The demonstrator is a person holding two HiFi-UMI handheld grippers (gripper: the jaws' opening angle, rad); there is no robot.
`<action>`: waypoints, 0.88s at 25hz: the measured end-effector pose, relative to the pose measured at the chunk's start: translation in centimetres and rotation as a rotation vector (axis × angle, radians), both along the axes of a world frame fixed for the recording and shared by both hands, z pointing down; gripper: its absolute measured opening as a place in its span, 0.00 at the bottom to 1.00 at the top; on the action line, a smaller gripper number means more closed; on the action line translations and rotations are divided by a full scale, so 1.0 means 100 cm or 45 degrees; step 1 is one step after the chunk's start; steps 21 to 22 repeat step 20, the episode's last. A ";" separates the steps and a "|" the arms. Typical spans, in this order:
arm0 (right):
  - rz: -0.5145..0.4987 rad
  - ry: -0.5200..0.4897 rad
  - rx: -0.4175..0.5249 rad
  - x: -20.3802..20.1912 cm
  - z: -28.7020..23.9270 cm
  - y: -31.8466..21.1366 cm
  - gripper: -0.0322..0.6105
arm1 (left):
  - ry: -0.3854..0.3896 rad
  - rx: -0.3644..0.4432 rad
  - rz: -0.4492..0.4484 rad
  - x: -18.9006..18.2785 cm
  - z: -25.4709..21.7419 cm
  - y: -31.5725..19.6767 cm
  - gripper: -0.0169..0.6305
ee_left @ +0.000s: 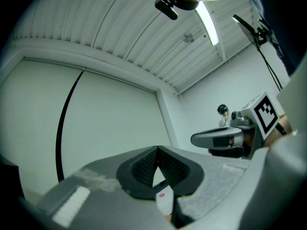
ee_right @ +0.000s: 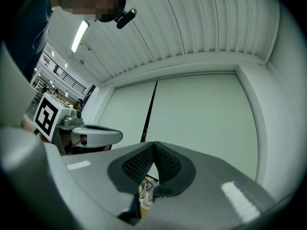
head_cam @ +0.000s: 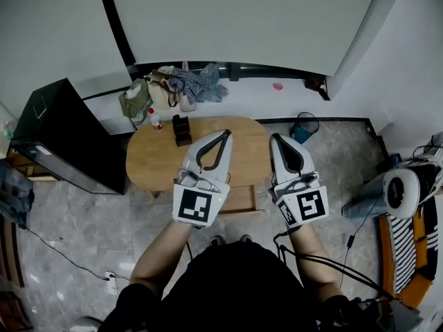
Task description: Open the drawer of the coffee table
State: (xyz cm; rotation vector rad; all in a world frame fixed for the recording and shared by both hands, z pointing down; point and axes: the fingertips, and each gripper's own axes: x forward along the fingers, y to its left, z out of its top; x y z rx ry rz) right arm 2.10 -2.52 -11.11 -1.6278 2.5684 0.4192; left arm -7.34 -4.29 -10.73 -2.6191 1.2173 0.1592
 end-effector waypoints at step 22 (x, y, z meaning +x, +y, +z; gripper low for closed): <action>0.002 0.006 -0.020 0.001 0.006 -0.008 0.05 | 0.002 -0.031 -0.024 -0.004 0.006 -0.007 0.03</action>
